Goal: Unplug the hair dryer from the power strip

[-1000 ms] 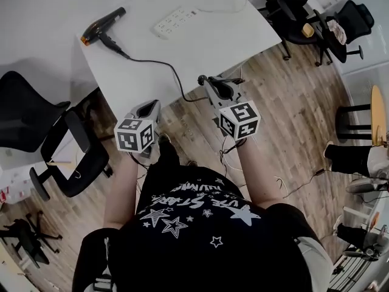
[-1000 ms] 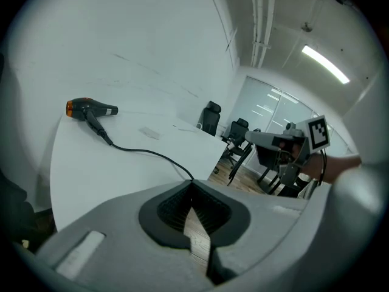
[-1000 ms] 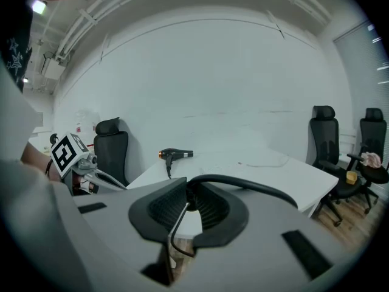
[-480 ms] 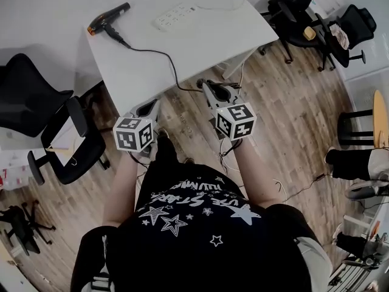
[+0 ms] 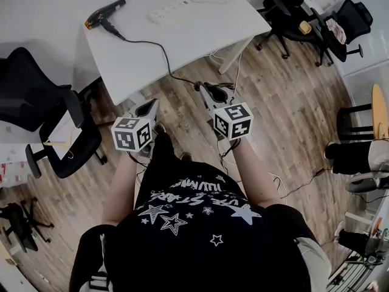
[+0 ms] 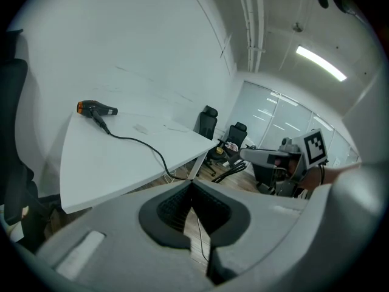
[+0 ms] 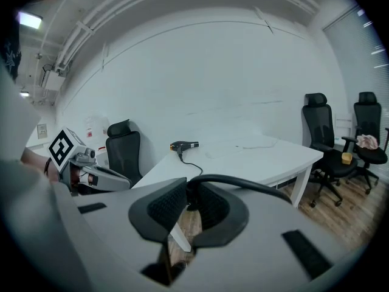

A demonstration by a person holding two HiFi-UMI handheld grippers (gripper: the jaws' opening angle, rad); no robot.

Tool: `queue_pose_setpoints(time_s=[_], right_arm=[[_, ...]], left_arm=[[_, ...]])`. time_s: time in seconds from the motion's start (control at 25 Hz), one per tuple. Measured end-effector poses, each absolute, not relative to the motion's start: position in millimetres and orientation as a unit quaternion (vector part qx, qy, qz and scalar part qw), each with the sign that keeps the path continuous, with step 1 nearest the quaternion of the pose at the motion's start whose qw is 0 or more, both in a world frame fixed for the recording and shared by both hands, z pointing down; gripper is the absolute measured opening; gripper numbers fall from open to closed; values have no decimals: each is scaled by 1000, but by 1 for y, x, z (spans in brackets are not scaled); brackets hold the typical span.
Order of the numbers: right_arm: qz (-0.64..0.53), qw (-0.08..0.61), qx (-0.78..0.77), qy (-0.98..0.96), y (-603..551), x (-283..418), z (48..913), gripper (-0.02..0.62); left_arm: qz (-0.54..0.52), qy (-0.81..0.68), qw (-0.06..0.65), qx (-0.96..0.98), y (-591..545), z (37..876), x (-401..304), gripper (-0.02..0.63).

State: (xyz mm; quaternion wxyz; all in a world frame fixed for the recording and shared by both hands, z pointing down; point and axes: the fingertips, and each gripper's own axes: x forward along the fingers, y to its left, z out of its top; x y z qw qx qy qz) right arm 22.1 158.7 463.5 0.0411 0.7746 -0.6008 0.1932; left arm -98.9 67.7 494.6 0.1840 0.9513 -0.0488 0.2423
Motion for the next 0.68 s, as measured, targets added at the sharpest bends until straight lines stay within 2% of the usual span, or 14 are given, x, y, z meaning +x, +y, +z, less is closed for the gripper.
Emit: queue_pose_setpoints(time_s=[0.68], right_arm=[[189, 47, 763, -617, 183, -17, 472, 52]], left_arm=[[235, -51, 177, 954, 97, 493, -130, 8]])
